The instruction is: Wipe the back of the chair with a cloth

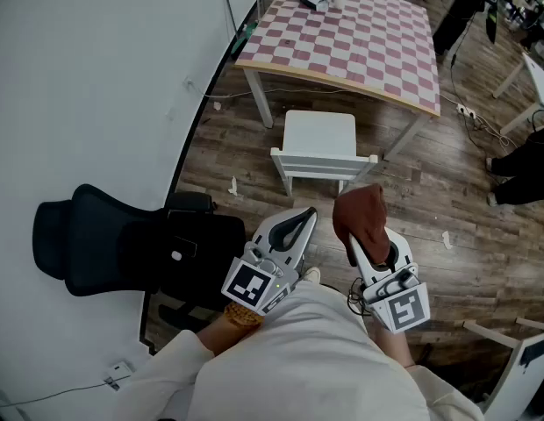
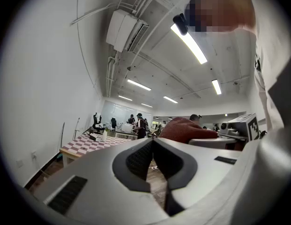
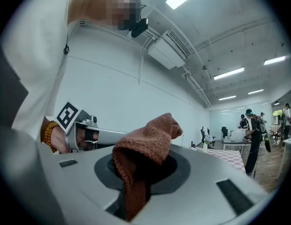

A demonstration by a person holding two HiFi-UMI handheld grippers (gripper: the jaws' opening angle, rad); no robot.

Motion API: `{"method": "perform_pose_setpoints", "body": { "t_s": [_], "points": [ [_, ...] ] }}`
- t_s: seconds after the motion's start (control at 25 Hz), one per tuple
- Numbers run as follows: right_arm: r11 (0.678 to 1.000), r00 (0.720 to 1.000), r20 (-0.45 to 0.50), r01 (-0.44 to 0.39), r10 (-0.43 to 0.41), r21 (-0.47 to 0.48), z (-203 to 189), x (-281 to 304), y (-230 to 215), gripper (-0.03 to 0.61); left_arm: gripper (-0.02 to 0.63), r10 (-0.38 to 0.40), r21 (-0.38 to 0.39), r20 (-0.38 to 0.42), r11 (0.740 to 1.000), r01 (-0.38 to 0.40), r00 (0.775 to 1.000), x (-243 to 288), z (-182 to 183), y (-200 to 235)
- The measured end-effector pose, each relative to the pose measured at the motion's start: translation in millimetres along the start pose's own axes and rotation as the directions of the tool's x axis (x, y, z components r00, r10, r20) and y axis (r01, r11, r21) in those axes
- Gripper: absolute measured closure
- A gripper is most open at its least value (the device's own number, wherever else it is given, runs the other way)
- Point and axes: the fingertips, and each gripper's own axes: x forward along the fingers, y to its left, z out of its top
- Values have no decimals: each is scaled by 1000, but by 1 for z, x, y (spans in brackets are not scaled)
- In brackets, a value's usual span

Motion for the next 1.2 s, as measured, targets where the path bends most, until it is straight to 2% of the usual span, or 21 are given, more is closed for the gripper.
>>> {"method": "perform_pose_setpoints", "body": {
  "t_s": [0.24, 0.52, 0.68, 0.92, 1.04, 1.2],
  "points": [
    [1000, 1000, 6, -7, 7, -8, -1, 2, -4, 482, 586, 1, -5, -6, 1000, -1, 1000, 7, -4, 1],
    [999, 999, -11, -34, 34, 29, -15, 3, -8, 480, 586, 19, -11, -16, 1000, -20, 1000, 11, -13, -2],
    [997, 999, -1, -48, 49, 68, -19, 16, -9, 477, 586, 37, -23, -36, 999, -38, 999, 10, -21, 11],
    [992, 998, -17, -65, 67, 106, -32, 61, -24, 477, 586, 48, -42, -50, 998, -51, 998, 26, -33, 57],
    [991, 997, -24, -67, 70, 118, -36, 98, -37, 476, 586, 43, -51, -56, 998, -46, 997, 41, -37, 94],
    [989, 993, -78, -78, 88, 123, -40, 156, -61, 476, 586, 25, -76, -68, 997, -30, 997, 70, -33, 148]
  ]
}}
